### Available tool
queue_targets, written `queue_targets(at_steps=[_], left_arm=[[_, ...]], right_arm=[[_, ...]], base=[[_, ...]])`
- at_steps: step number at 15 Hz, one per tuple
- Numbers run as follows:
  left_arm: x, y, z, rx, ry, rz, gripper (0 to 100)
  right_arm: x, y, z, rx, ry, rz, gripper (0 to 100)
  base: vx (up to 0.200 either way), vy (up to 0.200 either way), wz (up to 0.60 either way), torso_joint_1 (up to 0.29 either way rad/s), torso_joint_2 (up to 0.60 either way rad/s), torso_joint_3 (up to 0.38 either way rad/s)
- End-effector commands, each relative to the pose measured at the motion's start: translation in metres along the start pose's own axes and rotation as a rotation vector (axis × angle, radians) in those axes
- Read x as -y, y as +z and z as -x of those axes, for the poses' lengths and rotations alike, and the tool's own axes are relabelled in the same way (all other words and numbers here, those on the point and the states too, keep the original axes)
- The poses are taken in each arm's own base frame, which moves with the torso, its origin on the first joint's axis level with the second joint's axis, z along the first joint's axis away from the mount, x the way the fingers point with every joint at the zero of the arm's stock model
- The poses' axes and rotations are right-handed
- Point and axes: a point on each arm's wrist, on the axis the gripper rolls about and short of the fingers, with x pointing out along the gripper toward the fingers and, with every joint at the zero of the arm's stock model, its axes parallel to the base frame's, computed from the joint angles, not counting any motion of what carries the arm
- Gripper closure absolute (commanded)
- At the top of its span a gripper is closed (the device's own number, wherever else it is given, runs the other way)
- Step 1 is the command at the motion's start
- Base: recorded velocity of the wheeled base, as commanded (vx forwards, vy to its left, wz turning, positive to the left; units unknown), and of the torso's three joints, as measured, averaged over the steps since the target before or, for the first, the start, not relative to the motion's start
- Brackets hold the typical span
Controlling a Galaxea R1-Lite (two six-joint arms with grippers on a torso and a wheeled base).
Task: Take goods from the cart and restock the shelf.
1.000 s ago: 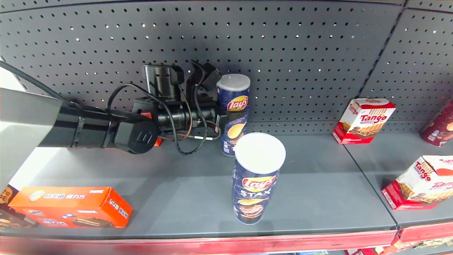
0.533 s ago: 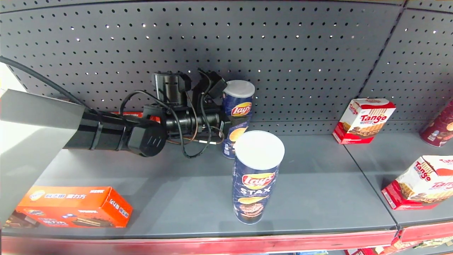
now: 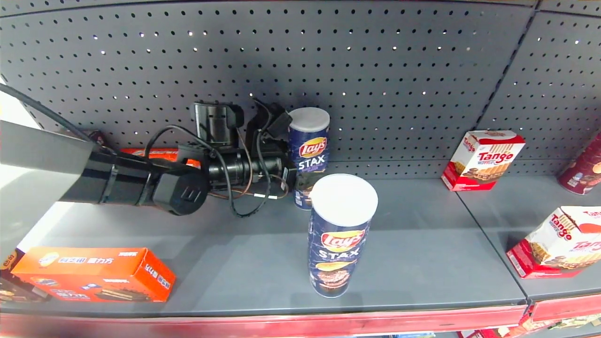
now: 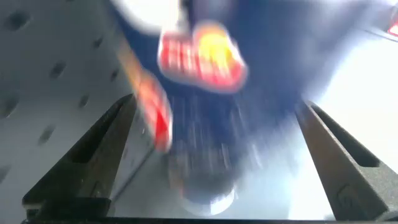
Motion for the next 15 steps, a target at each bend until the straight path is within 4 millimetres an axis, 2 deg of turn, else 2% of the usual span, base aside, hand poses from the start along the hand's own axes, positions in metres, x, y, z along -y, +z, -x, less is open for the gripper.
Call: queue_targets(at_steps=[1, 2, 6, 8, 10, 15], left_arm=[[0.005, 0.013, 0.027, 0.012, 0.024, -0.01, 0], [0.011, 0.016, 0.039, 0.008, 0.035, -0.008, 0], [0.021, 0.015, 0.064, -0.046, 0.18, -0.001, 0], [0.028, 0.004, 0.072, -0.099, 0.227, -0.019, 0], [0.034, -0.006, 0.075, -0.157, 0.293, -0.048, 0], [0.035, -0.005, 0.062, -0.105, 0.389, -0.101, 0]], right_arm=[[0.0, 0.0, 0.0, -0.002, 0.0, 0.001, 0], [0.0, 0.0, 0.0, -0.002, 0.0, 0.001, 0], [0.0, 0.0, 0.0, -0.002, 0.0, 0.001, 0], [0.0, 0.0, 0.0, -0.002, 0.0, 0.001, 0], [0.0, 0.0, 0.0, -0.002, 0.0, 0.001, 0], [0.0, 0.0, 0.0, -0.002, 0.0, 0.001, 0]], base=[[0.0, 0.0, 0.0, 0.0, 0.0, 0.0], [0.0, 0.0, 0.0, 0.0, 0.0, 0.0], [0.0, 0.0, 0.0, 0.0, 0.0, 0.0], [0.0, 0.0, 0.0, 0.0, 0.0, 0.0], [0.0, 0.0, 0.0, 0.0, 0.0, 0.0], [0.0, 0.0, 0.0, 0.0, 0.0, 0.0]])
